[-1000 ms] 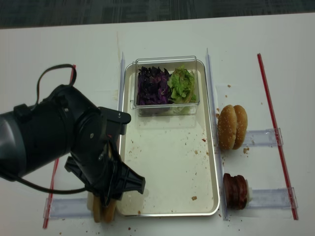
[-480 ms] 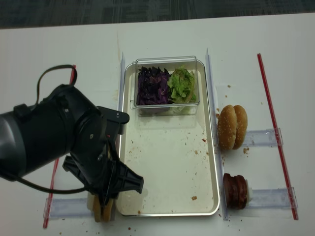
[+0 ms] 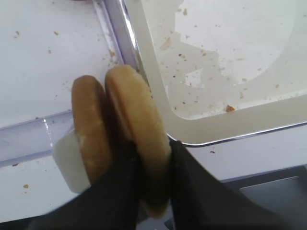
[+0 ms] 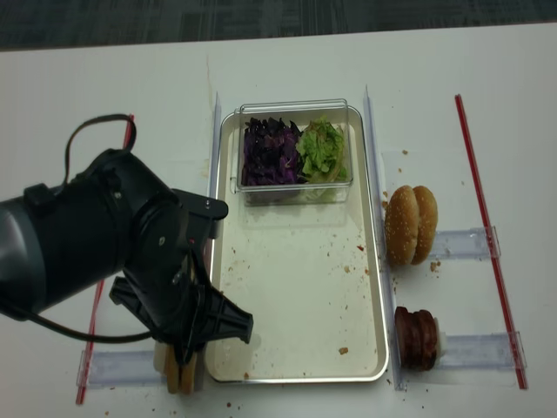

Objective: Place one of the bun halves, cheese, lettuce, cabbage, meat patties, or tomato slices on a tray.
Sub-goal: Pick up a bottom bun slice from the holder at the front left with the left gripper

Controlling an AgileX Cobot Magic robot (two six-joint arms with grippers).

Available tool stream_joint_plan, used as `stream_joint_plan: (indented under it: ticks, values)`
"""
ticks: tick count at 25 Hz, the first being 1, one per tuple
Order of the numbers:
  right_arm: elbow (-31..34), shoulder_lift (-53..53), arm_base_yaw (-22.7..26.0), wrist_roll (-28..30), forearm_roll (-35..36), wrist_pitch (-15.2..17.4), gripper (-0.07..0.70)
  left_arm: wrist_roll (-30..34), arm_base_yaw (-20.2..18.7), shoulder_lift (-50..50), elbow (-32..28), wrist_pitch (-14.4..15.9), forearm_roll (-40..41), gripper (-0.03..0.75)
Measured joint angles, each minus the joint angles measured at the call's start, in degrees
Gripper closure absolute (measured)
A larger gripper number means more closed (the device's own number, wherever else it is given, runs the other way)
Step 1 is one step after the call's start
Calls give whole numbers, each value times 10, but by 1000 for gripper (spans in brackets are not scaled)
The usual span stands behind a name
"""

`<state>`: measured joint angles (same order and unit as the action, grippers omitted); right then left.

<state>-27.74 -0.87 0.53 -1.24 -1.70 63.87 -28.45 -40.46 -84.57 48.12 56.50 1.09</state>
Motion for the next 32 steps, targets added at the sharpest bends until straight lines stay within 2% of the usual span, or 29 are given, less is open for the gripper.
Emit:
stream_joint_plan:
  ticks: [9,17,25,32]
  values:
    - [0,0,0,0,0,0,42,0,0,0,0,1,0,620]
    - [0,0,0,0,0,0,42,1,0,0,14,5,0,627]
    - [0,0,0,0,0,0,42,13,0,0,55,40,0,629]
    - [0,0,0,0,0,0,42,25,0,0,87,51,-11,631]
